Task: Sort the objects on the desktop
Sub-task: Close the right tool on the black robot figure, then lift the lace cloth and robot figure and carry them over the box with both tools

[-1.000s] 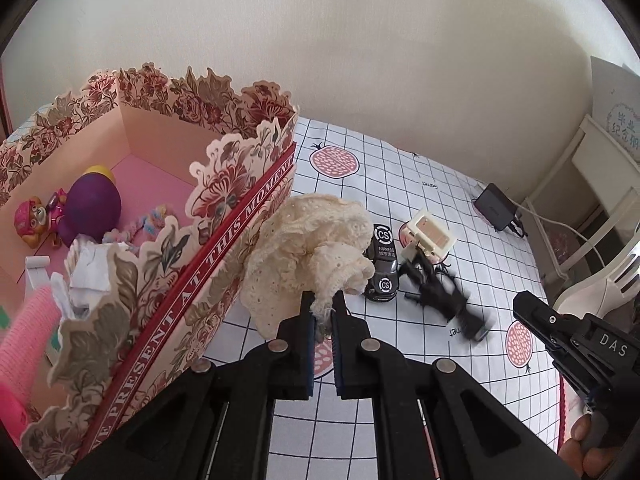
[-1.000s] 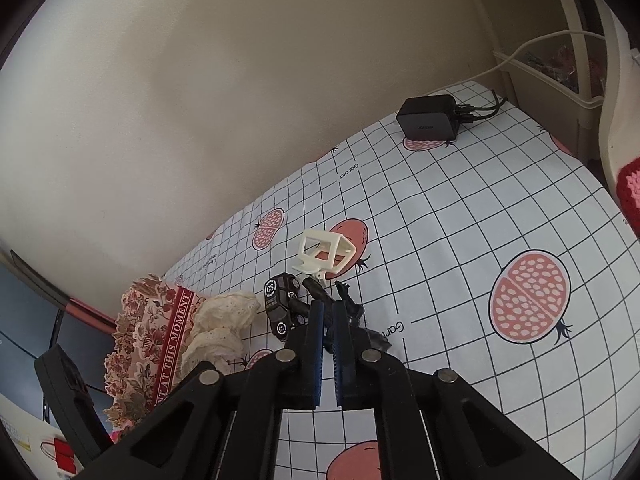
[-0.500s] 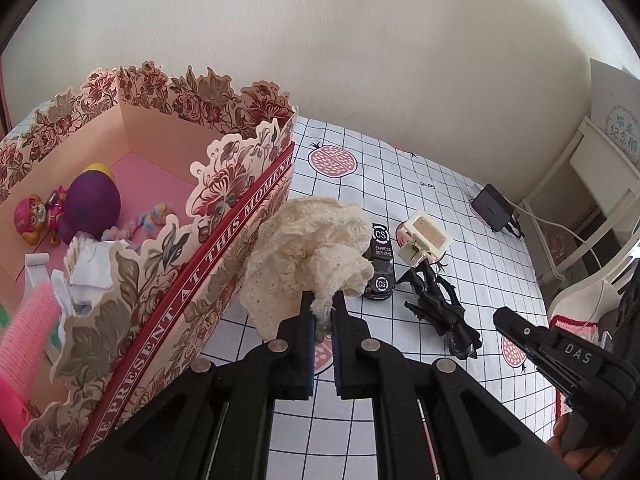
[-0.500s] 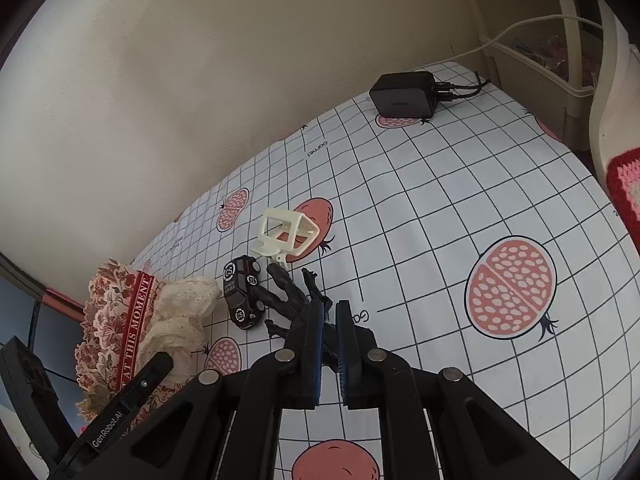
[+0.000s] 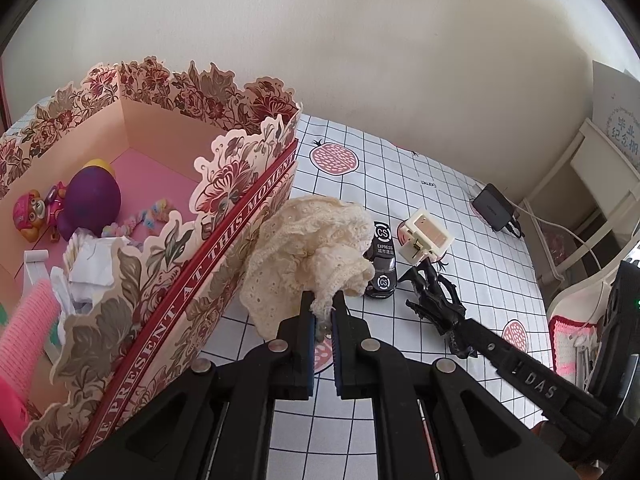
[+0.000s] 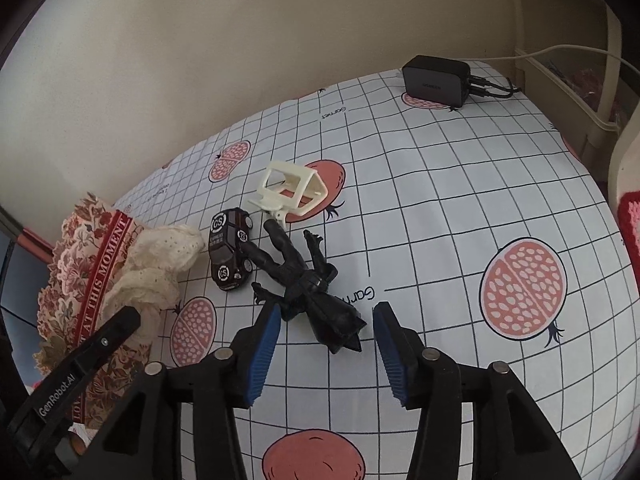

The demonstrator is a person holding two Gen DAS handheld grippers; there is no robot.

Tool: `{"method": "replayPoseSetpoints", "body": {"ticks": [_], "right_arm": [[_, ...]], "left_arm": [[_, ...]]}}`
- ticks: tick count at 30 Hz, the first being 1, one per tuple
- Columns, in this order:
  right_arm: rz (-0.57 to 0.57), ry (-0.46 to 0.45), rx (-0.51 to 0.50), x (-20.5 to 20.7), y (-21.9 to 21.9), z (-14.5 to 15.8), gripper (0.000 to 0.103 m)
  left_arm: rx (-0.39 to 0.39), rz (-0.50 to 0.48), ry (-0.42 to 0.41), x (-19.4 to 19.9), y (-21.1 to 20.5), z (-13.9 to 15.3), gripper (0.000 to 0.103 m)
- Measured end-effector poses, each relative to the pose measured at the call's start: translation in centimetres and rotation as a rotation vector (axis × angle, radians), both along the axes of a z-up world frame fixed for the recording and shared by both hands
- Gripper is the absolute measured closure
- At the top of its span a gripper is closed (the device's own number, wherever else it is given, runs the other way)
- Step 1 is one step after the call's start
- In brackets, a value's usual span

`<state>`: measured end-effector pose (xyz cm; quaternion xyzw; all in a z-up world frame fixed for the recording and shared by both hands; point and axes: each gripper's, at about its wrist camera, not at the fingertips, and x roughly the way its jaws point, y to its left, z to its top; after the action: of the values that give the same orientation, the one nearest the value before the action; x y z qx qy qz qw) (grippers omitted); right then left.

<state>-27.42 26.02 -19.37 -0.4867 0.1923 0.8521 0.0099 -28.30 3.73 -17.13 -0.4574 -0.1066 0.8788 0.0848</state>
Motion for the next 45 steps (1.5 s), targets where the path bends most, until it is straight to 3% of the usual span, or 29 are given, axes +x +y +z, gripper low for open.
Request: {"method": "replayPoseSetpoints", "body": {"ticks": [5,11,16,18,22,25,34,45], "right_arm": [[0.04,-0.017,0.028,-0.1,-0.9,-0.8,0.05],[0.091,-0.014,-0.111,-0.2,-1.0,-0.7,0.05],[0.122,-0.015,-0.035,-0.4,-2.0,-1.0,0.05],[0.12,-0.021,0.0,-0.4,-2.3,-1.2,0.053],[0.099,-0.031,0.029,-0.4,-2.1,-1.4,0.073],[0.072,-0.023,-0.014,-0.2,-1.6,-1.3,0.072],[-0.009,0.164,-0.087,0.6,-0.1,3.2,0.074],[-0.048,0.306,-0.121,1.6,0.5,6.6,0.074]], "left_arm": [[0.006,0.004,-0.008,-0.1,-0.2,-0.1,0.096],[0.01,0.009,-0.011,-0.1,-0.4,-0.2,0.096],[0.011,0.01,-0.011,-0.2,-0.4,-0.3,0.096],[0.01,0.009,-0.013,-0.2,-0.4,-0.4,0.096],[0.01,0.009,-0.012,-0.2,-0.4,-0.4,0.096],[0.012,0.009,-0.012,-0.2,-0.4,-0.4,0.096],[0.027,0.005,0.022,0.2,-0.4,0.6,0.096],[0.079,-0.017,0.101,0.9,-0.5,3.4,0.096]]}}
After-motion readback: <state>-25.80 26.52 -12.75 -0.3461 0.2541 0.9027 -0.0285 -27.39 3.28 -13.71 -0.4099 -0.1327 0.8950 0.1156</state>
